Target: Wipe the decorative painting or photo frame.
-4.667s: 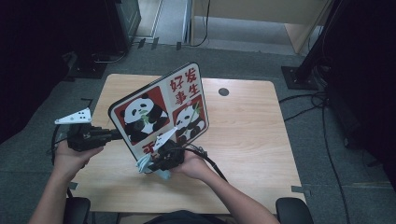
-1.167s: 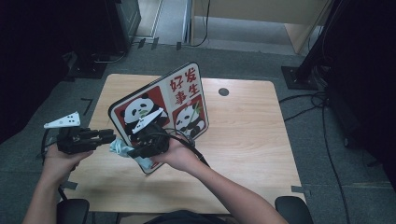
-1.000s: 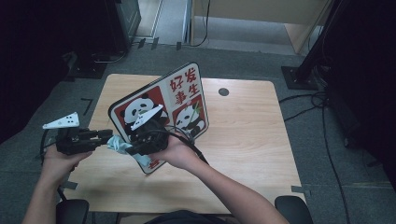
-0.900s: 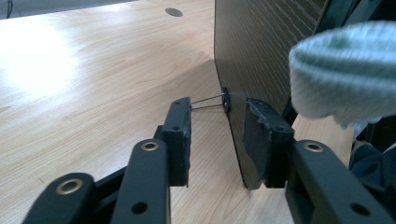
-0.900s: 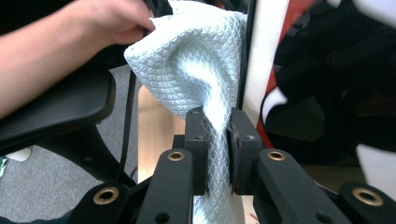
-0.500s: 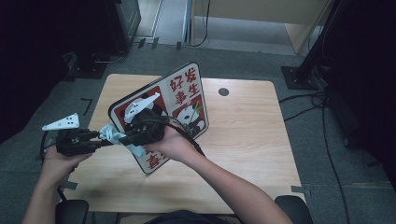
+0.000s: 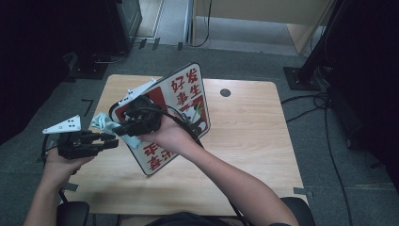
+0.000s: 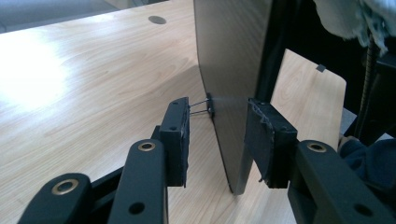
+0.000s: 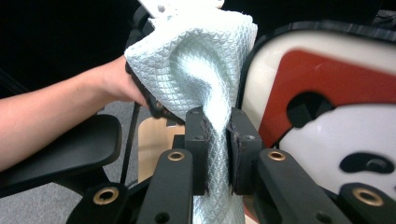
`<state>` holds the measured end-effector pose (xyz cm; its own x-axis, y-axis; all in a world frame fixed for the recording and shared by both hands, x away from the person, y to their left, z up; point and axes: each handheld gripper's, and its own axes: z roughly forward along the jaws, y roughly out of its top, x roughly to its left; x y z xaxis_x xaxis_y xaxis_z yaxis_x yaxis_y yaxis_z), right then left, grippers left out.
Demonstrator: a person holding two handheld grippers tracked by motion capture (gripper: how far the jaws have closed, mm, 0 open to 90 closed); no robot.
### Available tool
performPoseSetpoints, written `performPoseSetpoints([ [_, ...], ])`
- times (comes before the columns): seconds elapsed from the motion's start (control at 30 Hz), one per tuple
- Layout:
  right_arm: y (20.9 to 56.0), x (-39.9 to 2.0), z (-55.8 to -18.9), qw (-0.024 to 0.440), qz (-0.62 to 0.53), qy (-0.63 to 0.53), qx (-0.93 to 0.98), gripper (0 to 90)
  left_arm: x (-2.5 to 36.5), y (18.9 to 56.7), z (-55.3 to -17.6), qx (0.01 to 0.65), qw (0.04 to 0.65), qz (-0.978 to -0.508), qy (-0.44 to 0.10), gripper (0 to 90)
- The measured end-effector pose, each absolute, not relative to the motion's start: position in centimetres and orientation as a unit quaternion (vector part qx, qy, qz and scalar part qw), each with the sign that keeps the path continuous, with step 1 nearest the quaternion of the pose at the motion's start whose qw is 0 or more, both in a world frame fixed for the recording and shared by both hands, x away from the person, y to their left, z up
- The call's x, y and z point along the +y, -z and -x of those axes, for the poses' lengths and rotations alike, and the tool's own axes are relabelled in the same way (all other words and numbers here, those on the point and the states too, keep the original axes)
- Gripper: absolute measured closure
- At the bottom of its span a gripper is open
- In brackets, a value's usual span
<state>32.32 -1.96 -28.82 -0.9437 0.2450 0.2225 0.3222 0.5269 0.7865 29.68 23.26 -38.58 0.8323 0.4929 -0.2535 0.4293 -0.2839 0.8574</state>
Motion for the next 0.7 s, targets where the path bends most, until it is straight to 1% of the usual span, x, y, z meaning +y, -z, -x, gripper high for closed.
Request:
performPoseSetpoints([
  [0.4, 26.7, -1.6, -32.7, 0.038, 0.160, 0.460, -0.873, 80.6, 22.5, 38.2, -29.2, 0.270, 0.528, -0.805, -0.026, 59.2],
  [0.5, 26.3, -1.6, -32.8, 0.035, 0.160, 0.460, -0.873, 80.6, 22.4, 38.1, -29.2, 0.266, 0.532, -0.804, -0.019, 56.8],
  [0.7, 25.1, -1.9, -33.1, 0.032, 0.159, 0.467, -0.869, 80.6, 22.1, 37.9, -29.1, 0.268, 0.536, -0.801, -0.019, 56.4],
])
